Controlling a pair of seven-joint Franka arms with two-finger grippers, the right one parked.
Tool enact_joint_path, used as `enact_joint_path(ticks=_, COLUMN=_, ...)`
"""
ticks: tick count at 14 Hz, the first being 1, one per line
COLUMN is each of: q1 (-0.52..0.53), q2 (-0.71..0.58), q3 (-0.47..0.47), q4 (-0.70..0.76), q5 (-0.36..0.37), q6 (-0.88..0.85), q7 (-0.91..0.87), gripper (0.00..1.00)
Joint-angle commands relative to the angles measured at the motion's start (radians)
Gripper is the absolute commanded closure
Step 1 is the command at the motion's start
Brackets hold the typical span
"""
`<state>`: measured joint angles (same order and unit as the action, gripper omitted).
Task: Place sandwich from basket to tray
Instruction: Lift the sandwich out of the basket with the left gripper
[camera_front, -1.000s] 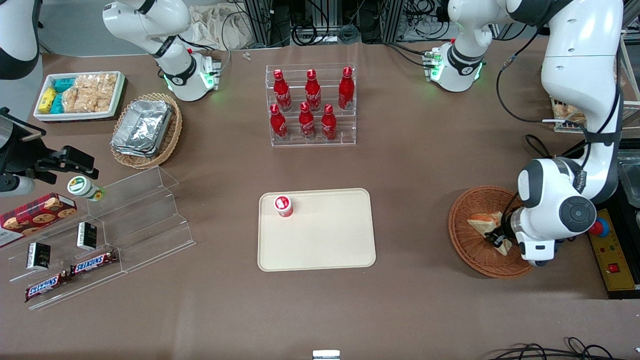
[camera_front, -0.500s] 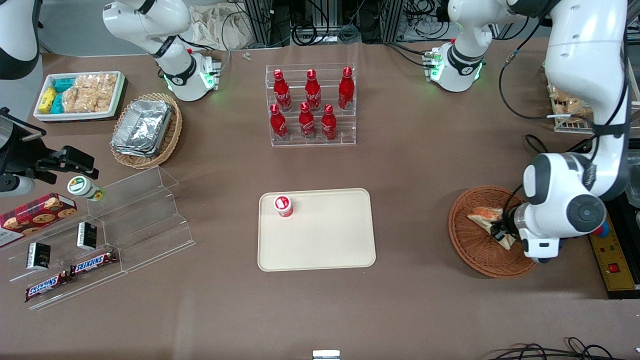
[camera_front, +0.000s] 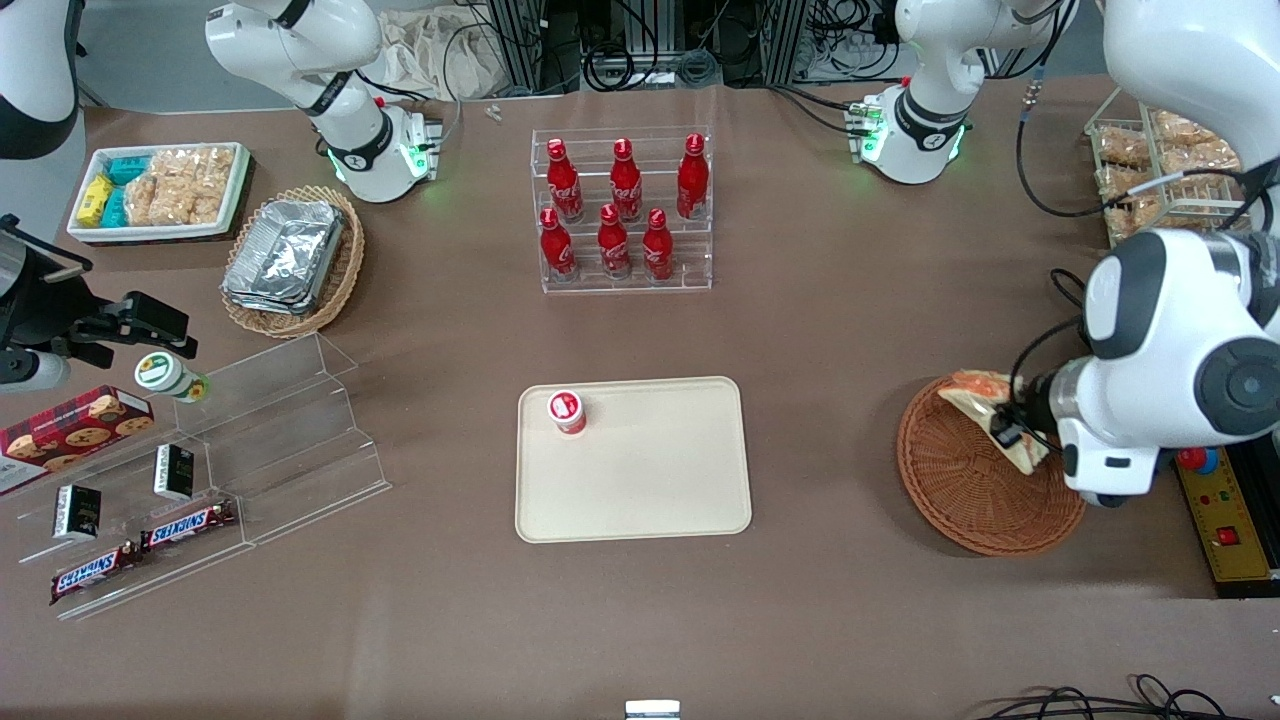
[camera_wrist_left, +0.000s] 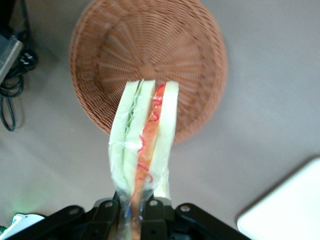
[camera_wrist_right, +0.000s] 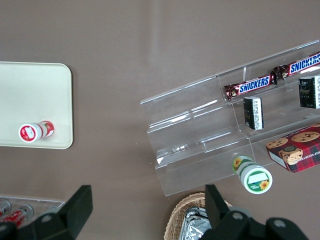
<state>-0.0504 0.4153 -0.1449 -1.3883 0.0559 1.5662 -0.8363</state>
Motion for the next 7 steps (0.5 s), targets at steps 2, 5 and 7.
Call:
enact_joint_path(ticks=2, q1=-0.006, q2=-0.027, q3=-0.077, q4=0.009, q5=0.012, q6=-0.025, q7=0.025, gripper=1.0)
enact_joint_path(ticks=5, q1=-0.015, q2=-0.009, q3=-0.134, q4=0.009, q5=0.012, q6=-0.032, q7=0.128, gripper=1.0)
enact_joint_path(ticks=7, q1=-0.075, q2=0.026, q3=-0.147, q4=0.021, q5=0.016, q6=-0.032, q7=0.128, gripper=1.0)
